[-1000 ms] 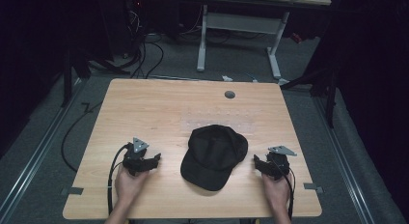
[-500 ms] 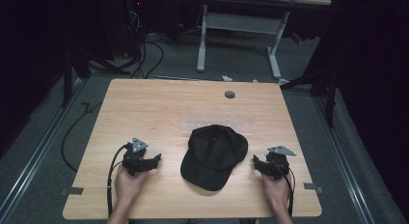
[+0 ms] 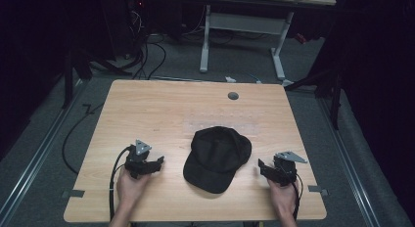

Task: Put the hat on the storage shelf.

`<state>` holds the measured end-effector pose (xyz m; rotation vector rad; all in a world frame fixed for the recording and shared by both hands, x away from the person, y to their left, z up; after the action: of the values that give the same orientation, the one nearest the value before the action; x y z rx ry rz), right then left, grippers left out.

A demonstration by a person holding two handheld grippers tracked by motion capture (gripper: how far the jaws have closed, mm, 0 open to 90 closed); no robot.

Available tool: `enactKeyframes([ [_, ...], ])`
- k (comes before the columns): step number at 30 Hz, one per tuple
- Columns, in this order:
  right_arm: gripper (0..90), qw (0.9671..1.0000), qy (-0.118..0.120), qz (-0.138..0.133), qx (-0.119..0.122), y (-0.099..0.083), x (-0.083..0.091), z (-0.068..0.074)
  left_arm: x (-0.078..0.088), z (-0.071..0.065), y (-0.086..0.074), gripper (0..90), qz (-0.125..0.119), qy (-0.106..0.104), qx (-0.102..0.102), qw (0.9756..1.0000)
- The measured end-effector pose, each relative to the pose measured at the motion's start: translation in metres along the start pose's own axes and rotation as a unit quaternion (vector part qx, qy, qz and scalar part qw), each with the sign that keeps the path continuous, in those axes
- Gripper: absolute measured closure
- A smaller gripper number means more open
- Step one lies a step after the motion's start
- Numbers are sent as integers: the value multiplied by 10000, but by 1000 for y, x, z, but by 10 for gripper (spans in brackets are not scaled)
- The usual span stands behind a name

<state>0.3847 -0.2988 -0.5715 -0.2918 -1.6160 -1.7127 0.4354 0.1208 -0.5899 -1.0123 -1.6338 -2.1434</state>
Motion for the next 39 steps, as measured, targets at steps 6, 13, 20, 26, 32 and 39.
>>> enactKeyframes([
  [6, 343, 9991, 408, -43, 70, 5, 12, 20, 0, 0, 0, 276, -5, 13, 5, 10000],
  [13, 351, 9979, 602, -95, 197, 10, 20, 35, 0, 0, 0, 275, -4, 17, 9, 10000],
  [20, 391, 9940, 996, -329, 308, 22, 23, 54, 0, 0, 0, 273, -4, 14, 3, 10000],
  [26, 358, 9925, 1060, -317, 525, 35, 16, 66, 0, 0, 0, 273, -4, 15, -4, 10000],
  [32, 339, 9909, 1129, -327, 651, 54, 13, 73, 0, 0, 0, 273, -4, 14, -4, 10000],
  [39, 314, 9899, 1191, -378, 668, 68, 7, 73, 0, 0, 0, 273, -6, 12, -2, 10000],
])
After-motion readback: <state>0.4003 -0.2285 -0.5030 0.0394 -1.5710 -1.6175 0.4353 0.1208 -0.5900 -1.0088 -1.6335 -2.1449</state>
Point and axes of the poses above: each handheld gripper's, and its own axes: x roughly backward along the jaws, y roughly out of its top, z roughly to its left, the point moved 8 cm from there along -x, roughly forward along the jaws, and after that the axes turned 12 degrees about y, right-handed, at the moved point
